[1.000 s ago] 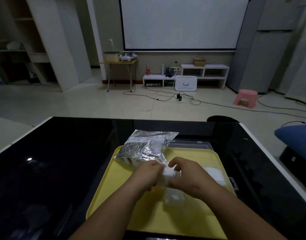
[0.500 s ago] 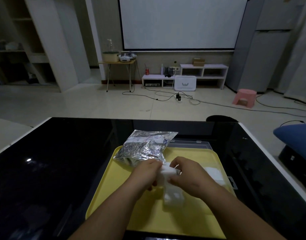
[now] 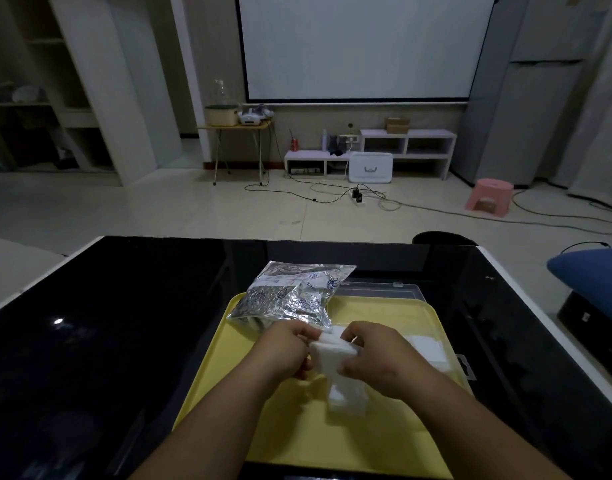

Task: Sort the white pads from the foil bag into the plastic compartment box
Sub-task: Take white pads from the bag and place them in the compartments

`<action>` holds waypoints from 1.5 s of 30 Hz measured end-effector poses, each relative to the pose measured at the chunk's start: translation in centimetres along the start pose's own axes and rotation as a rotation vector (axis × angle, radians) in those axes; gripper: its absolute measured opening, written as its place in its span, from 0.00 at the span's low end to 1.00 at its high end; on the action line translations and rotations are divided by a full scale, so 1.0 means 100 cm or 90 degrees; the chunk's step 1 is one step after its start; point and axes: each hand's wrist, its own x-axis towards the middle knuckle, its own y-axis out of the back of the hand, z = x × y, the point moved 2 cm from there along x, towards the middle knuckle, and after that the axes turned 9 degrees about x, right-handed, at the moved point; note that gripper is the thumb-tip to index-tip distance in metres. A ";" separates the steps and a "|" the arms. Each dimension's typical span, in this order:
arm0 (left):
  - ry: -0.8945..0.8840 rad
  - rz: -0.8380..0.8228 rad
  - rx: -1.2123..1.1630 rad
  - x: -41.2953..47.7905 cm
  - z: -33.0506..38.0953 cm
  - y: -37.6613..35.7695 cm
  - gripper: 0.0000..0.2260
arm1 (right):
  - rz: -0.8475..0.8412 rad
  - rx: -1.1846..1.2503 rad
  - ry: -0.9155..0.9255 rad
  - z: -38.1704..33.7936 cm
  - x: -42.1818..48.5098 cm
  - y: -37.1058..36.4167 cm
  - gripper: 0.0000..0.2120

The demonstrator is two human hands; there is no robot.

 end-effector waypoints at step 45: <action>-0.102 0.016 -0.013 -0.005 0.008 0.002 0.03 | 0.023 0.196 -0.018 -0.002 -0.001 0.012 0.17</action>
